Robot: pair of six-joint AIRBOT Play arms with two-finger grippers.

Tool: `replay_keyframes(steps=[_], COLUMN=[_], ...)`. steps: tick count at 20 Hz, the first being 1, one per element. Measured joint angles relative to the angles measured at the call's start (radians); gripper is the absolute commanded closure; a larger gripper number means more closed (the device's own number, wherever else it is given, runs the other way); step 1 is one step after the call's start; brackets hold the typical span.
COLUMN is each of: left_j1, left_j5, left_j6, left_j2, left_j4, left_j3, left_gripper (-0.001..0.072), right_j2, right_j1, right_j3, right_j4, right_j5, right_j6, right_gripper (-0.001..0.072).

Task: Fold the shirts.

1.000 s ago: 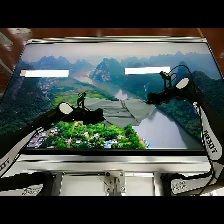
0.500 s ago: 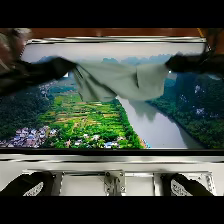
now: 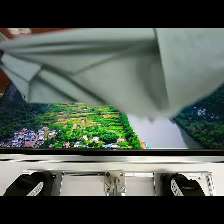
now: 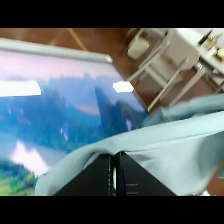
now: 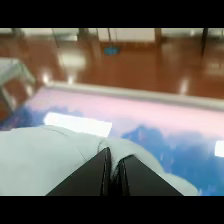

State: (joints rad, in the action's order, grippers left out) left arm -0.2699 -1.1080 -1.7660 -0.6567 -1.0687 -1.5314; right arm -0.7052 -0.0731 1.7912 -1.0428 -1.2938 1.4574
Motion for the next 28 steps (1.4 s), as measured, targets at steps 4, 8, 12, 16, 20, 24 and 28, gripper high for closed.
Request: replay_keyframes(steps=[4, 8, 12, 16, 20, 24, 28], left_j1=[0.0, 0.0, -0.008, -0.037, -0.046, -0.047, -0.045], left_j5=[-0.19, -0.309, -0.35, -0.309, -0.083, 0.121, 0.262], left_j6=[-0.019, -0.031, -0.082, -0.114, -0.124, -0.07, -0.021], left_j2=[0.015, 0.039, 0.081, 0.111, 0.055, -0.143, -0.437], left_j4=[0.011, 0.016, 0.016, 0.021, -0.044, -0.093, -0.103], left_j3=[0.004, 0.102, 0.304, 0.451, 0.523, 0.544, 0.542], left_gripper=[0.0674, 0.0673, 0.0674, 0.0673, 0.0673, 0.0674, 0.0673], right_j2=[0.025, 0.053, 0.112, 0.151, 0.07, -0.16, -0.446], right_j1=[0.0, 0.0, 0.0, 0.0, 0.001, 0.001, 0.001], right_j3=[0.005, -0.11, -0.436, -0.661, -0.729, -0.748, -0.753], right_j4=[-0.06, -0.146, -0.135, -0.136, -0.186, -0.158, -0.122], right_j5=[-0.303, -0.473, -0.53, -0.496, -0.274, -0.063, 0.157], right_j6=[0.069, 0.149, 0.197, 0.216, 0.224, 0.2, 0.134], right_gripper=[0.0655, 0.0656, 0.0656, 0.0656, 0.0655, 0.0655, 0.0646])
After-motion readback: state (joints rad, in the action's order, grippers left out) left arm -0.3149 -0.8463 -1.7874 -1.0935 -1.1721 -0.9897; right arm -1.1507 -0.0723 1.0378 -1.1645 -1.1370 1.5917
